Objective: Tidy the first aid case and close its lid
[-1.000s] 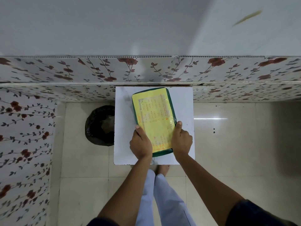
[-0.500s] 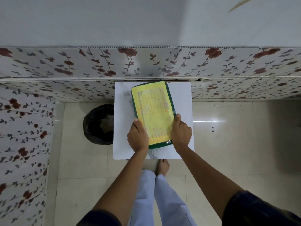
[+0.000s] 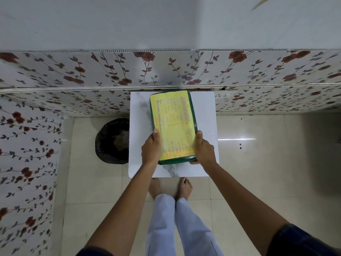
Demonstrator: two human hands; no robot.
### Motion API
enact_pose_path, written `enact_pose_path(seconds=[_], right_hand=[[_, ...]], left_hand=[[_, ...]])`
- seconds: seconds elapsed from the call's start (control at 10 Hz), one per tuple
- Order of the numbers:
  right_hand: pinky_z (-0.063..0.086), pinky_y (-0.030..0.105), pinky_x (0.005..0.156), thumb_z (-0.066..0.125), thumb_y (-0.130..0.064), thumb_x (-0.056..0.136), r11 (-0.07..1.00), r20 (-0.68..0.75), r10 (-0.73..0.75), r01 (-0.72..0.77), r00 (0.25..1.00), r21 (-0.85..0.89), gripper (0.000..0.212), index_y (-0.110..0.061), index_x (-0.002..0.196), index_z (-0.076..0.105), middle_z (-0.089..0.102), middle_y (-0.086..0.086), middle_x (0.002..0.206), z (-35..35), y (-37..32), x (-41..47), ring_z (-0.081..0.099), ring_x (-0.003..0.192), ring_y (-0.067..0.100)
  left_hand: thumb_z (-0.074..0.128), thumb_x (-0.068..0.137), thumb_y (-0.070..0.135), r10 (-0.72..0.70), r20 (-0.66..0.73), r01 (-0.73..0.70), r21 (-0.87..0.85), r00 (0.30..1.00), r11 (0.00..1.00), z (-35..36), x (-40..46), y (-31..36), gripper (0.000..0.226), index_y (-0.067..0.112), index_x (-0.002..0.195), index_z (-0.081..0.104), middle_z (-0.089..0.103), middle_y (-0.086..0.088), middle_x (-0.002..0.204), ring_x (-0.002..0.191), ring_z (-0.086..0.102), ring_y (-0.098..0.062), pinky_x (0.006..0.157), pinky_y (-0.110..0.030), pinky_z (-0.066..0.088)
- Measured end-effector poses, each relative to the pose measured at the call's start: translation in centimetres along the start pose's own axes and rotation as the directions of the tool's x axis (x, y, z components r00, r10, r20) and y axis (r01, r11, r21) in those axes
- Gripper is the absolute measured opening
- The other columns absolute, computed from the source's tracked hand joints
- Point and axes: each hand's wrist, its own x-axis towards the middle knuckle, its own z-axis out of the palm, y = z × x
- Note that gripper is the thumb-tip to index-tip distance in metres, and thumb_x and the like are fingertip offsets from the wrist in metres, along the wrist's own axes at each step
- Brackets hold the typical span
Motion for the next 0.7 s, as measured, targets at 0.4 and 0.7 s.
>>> enact_pose_path(seconds=[0.4, 0.7], right_hand=[[0.058, 0.028, 0.056, 0.013, -0.050, 0.097, 0.999, 0.003, 0.024, -0.024, 1.000, 0.043, 0.056, -0.010, 0.089, 0.051, 0.060, 0.014, 0.085, 1.4, 1.4, -1.4, 0.067, 0.073, 0.031], [0.051, 0.041, 0.087, 0.010, -0.050, 0.097, 0.999, -0.101, 0.006, -0.011, 0.995, -0.052, 0.059, -0.010, 0.095, 0.053, 0.063, 0.017, 0.099, -1.0, 0.3, -2.8, 0.065, 0.092, 0.034]], left_hand=[[0.015, 0.094, 0.054, 0.042, 0.016, -0.044, 0.129, 0.999, 0.991, -1.0, 0.3, -1.0, 0.059, 0.019, 0.117, 0.057, 0.064, -0.010, 0.116, 0.095, 0.056, -0.024, 0.085, -0.038, 0.048], [0.038, 0.093, 0.044, -0.171, 0.139, 0.180, -0.056, 0.975, 0.982, -3.0, -2.2, -0.3, 0.030, 0.024, 0.107, 0.055, 0.062, -0.006, 0.114, 0.103, 0.059, -0.027, 0.085, -0.048, 0.055]])
